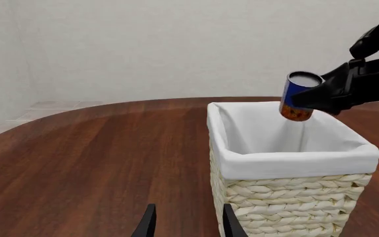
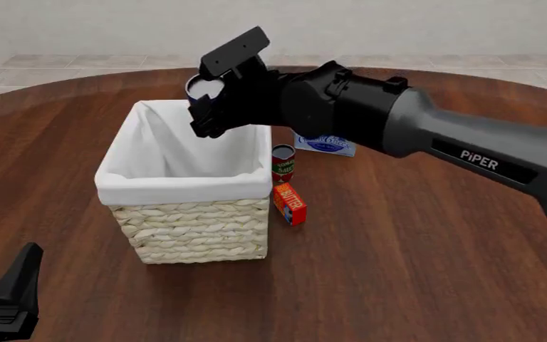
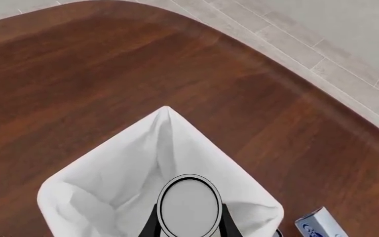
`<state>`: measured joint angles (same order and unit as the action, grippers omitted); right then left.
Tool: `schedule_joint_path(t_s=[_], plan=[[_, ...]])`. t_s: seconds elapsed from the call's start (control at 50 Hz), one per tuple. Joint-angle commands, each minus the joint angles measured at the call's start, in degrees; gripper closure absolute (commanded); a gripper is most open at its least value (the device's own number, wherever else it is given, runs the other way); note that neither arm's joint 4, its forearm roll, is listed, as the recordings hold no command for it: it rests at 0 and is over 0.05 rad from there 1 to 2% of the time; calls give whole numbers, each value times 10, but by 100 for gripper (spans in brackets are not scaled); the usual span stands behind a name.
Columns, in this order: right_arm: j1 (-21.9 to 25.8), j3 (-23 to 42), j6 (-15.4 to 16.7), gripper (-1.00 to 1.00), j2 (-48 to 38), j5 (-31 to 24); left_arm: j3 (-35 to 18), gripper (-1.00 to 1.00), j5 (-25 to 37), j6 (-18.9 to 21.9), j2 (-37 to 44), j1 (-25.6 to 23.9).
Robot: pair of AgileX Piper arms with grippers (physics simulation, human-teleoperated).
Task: Pick up the alphabet soup and put it in the basket.
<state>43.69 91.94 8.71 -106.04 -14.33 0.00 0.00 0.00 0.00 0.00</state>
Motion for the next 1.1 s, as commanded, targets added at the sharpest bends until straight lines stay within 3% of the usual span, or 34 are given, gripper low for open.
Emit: schedule_joint_path(t_s=[0.02,1.1], plan=[[1,9,-12,100,-6,2,0,-100,0,0,0,0],[-2,25,-28,100,-56,11,0,-100,0,0,0,0]])
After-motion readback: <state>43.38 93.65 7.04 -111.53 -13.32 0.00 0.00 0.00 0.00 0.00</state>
